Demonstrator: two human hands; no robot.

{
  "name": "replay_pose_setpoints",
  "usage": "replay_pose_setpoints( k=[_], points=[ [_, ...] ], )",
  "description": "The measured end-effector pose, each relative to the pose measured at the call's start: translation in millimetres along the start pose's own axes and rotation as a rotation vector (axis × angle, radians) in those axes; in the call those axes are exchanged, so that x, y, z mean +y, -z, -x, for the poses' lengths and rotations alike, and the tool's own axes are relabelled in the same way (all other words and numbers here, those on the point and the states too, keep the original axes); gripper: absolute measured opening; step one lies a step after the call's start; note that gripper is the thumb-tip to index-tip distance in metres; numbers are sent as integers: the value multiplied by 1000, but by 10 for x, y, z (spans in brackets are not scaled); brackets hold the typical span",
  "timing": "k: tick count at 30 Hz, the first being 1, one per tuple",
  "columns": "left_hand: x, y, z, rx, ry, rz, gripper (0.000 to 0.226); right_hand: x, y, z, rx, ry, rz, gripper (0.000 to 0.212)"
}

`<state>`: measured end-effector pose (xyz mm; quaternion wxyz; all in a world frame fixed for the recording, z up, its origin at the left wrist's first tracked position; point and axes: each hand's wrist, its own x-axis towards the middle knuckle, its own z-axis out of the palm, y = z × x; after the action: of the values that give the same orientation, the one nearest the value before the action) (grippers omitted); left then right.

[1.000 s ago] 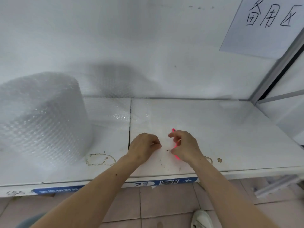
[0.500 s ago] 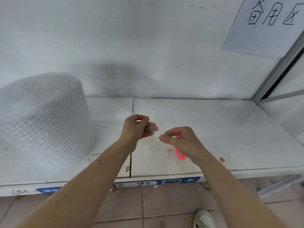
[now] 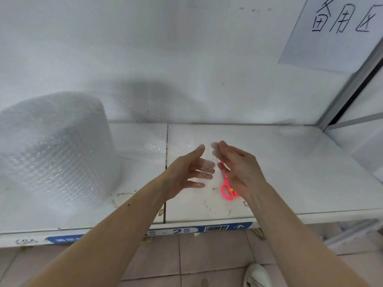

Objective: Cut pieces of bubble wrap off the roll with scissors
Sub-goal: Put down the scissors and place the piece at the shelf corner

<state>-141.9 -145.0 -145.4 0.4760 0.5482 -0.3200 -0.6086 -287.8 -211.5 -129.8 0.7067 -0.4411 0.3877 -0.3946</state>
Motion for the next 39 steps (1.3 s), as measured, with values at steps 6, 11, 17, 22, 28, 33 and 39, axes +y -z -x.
replay_pose_setpoints(
  k=[6, 11, 17, 22, 28, 33, 39],
  points=[
    [-92, -14, -18, -20, -64, -67, 35, 23, -5, 3, 100, -11, -62, 22],
    [-116, -7, -44, 10, -73, -10, 24, 43, -13, -13, 177, -32, -129, 27],
    [-127, -8, -61, 49, -105, 15, 20, 53, -10, 0, 198, -57, -168, 29],
    [-129, -5, -82, 82, -135, -44, 18, 72, 5, -11, 209, -120, -283, 24],
    [-164, 16, -130, 135, -171, -209, 20, 97, 19, -23, 255, -84, -234, 23],
    [-172, 9, -83, 93, -190, -170, 23, 88, 31, -41, 288, -112, -224, 26],
    [-155, 37, -65, 105, -185, -145, 24, 74, 120, -76, 426, -116, -4, 42]
  ],
)
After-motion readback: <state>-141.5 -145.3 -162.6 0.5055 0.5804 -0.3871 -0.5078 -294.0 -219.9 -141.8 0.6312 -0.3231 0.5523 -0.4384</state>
